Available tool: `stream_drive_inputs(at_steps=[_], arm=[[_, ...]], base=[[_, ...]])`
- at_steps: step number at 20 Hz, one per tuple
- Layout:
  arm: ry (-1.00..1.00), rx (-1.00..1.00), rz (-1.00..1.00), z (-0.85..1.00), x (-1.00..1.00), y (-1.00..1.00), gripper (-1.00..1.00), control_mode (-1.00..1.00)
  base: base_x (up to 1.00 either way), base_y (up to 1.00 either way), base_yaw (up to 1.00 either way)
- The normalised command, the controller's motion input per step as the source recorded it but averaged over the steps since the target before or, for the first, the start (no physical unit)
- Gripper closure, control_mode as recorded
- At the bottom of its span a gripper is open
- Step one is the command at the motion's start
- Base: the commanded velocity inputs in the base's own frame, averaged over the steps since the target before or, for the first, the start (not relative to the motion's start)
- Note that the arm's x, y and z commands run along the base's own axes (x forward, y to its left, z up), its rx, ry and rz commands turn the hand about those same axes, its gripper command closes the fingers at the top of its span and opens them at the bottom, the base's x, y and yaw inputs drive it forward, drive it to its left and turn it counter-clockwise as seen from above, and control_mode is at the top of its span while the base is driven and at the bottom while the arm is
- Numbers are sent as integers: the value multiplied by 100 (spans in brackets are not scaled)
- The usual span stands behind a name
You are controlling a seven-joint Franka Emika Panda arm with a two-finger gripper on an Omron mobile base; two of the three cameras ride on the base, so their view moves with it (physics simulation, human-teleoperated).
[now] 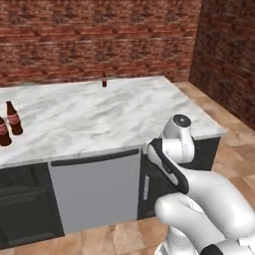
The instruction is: Place the large bottle from the dining counter next to the other large bottle outside the sink, and place the small bottle from the dining counter next to the other small bottle inside the sink.
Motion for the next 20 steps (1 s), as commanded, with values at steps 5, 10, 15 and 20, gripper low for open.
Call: stream_drive_inputs(at_steps=[5, 10, 15, 20], arm=[[0, 0, 0, 0, 0, 0, -100, 100], [0, 0, 0, 0, 0, 0, -100, 100], [0, 0, 0, 0, 0, 0, -100, 100], [0, 0, 0, 0, 0, 0, -100, 100]], base=[[0, -100, 0], [0, -100, 0], [2, -100, 0], [18, -100, 0]])
